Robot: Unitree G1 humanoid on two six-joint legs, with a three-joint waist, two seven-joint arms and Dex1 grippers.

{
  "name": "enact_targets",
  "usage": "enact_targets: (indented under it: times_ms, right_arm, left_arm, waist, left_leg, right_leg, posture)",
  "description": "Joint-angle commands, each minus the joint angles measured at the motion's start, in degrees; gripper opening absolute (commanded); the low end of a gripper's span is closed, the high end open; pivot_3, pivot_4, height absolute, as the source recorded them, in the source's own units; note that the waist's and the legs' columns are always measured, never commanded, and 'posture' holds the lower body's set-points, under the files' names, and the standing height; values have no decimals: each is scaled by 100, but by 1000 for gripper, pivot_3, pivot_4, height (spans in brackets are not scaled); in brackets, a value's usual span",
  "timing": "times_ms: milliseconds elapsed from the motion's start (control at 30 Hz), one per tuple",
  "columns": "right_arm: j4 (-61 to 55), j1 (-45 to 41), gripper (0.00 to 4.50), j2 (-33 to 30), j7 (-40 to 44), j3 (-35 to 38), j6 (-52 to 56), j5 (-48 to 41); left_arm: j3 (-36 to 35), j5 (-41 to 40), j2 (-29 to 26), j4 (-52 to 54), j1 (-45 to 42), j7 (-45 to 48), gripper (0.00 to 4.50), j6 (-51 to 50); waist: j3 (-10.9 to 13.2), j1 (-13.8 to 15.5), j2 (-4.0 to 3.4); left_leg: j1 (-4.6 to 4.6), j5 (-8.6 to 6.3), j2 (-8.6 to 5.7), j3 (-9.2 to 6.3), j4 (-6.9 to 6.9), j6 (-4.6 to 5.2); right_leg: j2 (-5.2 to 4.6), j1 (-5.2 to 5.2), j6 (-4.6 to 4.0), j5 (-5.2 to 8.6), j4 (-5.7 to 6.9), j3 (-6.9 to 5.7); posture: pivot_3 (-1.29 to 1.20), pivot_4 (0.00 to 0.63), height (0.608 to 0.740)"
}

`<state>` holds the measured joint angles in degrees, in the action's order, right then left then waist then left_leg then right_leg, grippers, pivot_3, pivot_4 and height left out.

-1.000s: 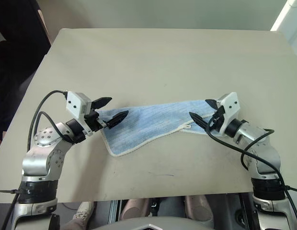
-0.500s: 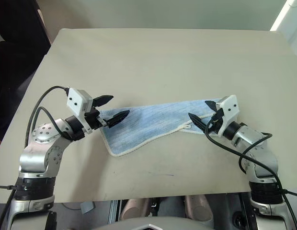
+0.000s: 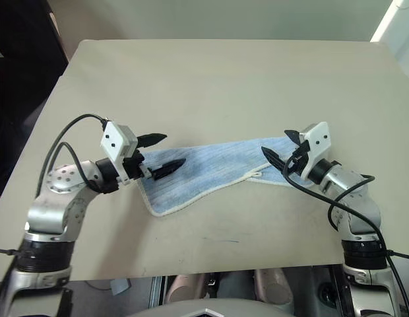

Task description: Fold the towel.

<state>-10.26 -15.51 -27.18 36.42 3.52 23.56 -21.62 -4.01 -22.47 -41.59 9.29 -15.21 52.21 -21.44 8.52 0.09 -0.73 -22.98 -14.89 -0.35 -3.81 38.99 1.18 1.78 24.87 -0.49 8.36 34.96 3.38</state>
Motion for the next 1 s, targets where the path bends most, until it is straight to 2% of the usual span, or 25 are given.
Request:
enact_targets:
  times_ms: [33, 133, 233, 400, 567, 633, 767, 900, 1000]
  right_arm:
    - [-82, -97, 4467, 15, 13, 18, -160, 30]
    - [-84, -47, 4467, -7, 10, 71, -195, 26]
    - [-157, 24, 4467, 22, -84, 112, -199, 39]
    - [-299, 176, 4467, 47, -218, 156, -188, 37]
    - [-413, 253, 4467, 53, -288, 158, -150, 27]
    - [-458, 268, 4467, 50, -318, 174, -123, 14]
    - [-496, 298, 4467, 21, -332, 191, -100, 8]
    - [-472, 257, 4500, 14, -323, 176, -92, 15]
    - [-439, 220, 4500, 7, -305, 169, -98, 17]
  left_arm:
    - [212, -131, -799, 160, -65, 1441, 4500, 277]
    - [389, -222, -1374, -61, -227, 2450, 4500, 343]
    - [697, 48, -1919, -383, -370, 3443, 4500, 756]
    - [1544, 1061, -2354, -1016, -660, 4028, 4500, 2347]
    - [1935, 1513, -2019, -1400, -999, 3909, 4500, 3115]
    - [1998, 1582, -1900, -1385, -984, 3828, 4500, 3300]
    - [2032, 1655, -1733, -1355, -923, 3685, 4500, 3410]
    - [2017, 1605, -1778, -1324, -827, 3746, 3736, 3359]
    - [1997, 1613, -1808, -1327, -769, 3728, 2634, 3399]
  waist:
    - [0, -1, 1]
    - [-1, -5, 0]
    - [-1, 4, 0]
    - [-2, 2, -1]
    - [-3, 1, -1]
    - [-3, -3, -1]
    - [-7, -18, -8]
    - [-8, -10, -9]
    - [-9, 6, -12]
  left_leg:
    - [-4, -1, 1, -2, 0, -2]
    - [-14, -4, 0, -5, 0, -7]
    - [-29, -6, 0, -14, 3, -8]
    - [-53, -8, 0, -17, 3, -12]
    - [-103, -8, 0, -17, 11, -12]
    - [-107, -8, 0, -17, 10, -12]
    - [-108, -9, 1, -16, 8, -13]
    - [-108, -7, 1, -16, 11, -10]
    - [-106, 1, 0, -16, 16, 0]
  right_leg:
    - [0, 5, -2, 1, 3, -1]
    - [2, 16, -9, 4, 4, -1]
    - [2, 29, -12, 5, 6, -2]
    - [2, 57, -18, 4, 10, -2]
    - [2, 110, -17, -4, 21, -5]
    - [1, 112, 23, -31, 20, -6]
    - [1, 116, 24, -32, 19, -7]
    - [1, 113, 24, -34, 20, -6]
    - [0, 106, 17, -33, 20, -6]
  posture:
    - [0, 150, 740]
    - [0, 150, 740]
    - [0, 150, 740]
    - [0, 150, 740]
    - [0, 150, 740]
    - [0, 150, 740]
    - [0, 150, 740]
    - [0, 150, 740]
    - [0, 150, 740]
